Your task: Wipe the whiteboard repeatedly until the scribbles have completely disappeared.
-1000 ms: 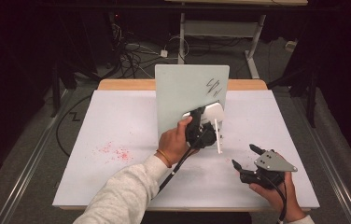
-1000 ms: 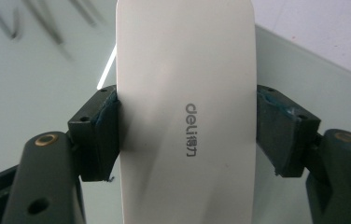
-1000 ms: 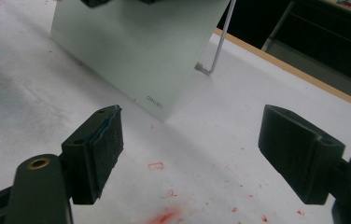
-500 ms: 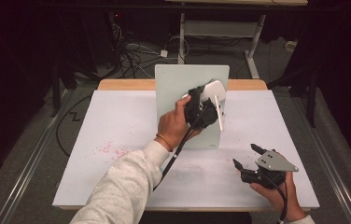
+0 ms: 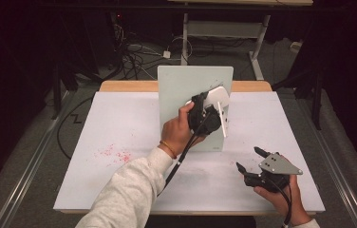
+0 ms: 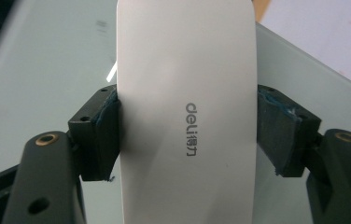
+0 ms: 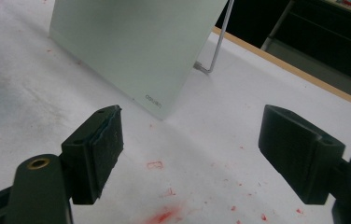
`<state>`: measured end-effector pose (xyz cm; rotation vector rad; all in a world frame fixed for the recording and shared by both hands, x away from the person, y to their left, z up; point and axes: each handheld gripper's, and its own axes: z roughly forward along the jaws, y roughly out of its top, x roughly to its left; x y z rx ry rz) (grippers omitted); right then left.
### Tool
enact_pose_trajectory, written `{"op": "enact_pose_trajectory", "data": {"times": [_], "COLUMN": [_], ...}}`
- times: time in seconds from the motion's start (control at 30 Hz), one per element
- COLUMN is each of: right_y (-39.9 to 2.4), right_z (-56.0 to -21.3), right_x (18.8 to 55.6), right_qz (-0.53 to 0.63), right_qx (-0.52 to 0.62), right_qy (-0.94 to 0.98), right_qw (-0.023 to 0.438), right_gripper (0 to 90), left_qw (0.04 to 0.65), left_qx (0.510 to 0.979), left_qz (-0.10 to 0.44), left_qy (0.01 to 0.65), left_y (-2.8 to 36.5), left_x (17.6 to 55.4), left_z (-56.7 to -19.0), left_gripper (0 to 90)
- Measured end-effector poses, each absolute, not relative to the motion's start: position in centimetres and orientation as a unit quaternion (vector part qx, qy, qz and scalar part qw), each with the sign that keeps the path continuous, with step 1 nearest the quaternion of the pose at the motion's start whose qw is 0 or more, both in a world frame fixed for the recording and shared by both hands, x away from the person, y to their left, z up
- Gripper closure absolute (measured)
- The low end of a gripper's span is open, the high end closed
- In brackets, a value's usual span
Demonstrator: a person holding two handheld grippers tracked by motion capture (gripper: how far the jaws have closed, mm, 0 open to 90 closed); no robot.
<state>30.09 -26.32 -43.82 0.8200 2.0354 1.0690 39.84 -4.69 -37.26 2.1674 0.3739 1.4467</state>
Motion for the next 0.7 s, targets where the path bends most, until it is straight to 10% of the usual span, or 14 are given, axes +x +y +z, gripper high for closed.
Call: {"op": "enact_pose_trajectory", "data": {"times": [0.7], "right_y": [-26.5], "right_z": [-44.0], "right_x": [30.2], "right_qz": [0.408], "right_qx": [0.320], "right_qy": [0.784], "right_qw": [0.343], "right_gripper": [22.6], "left_qw": [0.267], "left_qx": [0.803], "left_qz": [0.513], "left_qy": [0.144], "left_y": [-5.0], "left_x": [39.4], "left_z": [-38.7], "left_gripper": [29.2]}}
